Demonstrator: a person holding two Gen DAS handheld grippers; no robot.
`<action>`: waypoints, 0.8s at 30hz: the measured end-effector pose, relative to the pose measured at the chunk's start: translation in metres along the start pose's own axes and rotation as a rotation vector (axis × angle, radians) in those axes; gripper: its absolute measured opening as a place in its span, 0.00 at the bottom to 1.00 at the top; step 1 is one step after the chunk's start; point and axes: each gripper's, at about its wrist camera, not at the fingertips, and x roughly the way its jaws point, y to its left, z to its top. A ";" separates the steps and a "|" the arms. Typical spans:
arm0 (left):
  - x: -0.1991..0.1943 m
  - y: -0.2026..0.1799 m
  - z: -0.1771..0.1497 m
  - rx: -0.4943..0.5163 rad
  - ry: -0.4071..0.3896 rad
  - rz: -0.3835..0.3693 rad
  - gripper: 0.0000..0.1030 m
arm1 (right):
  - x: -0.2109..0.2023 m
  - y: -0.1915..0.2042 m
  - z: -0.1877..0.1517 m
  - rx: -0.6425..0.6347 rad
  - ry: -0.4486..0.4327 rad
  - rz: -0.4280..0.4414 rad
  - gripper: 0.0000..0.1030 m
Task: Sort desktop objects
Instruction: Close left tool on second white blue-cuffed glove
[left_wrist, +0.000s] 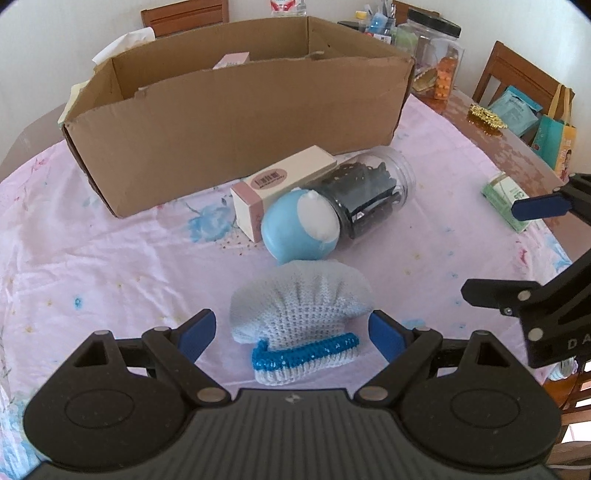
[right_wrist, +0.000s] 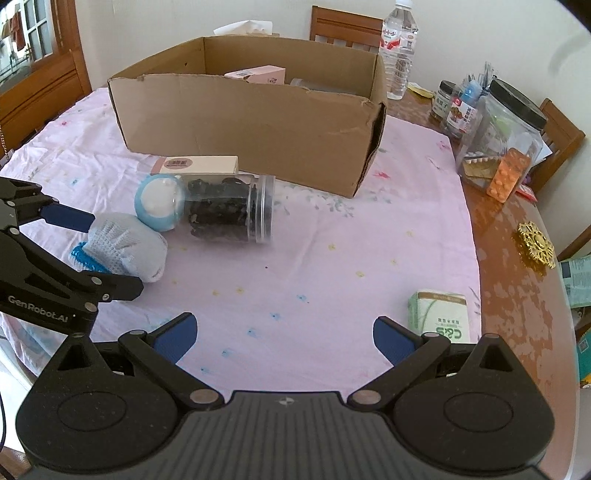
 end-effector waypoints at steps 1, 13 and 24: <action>0.002 0.000 -0.001 -0.002 0.004 0.002 0.87 | 0.000 -0.001 0.000 0.001 0.001 0.001 1.00; 0.008 -0.002 -0.004 -0.019 -0.009 0.018 0.85 | 0.005 -0.008 0.005 0.000 0.002 0.022 1.00; 0.005 0.002 -0.003 -0.027 -0.024 0.016 0.71 | 0.010 -0.003 0.016 -0.026 -0.003 0.044 1.00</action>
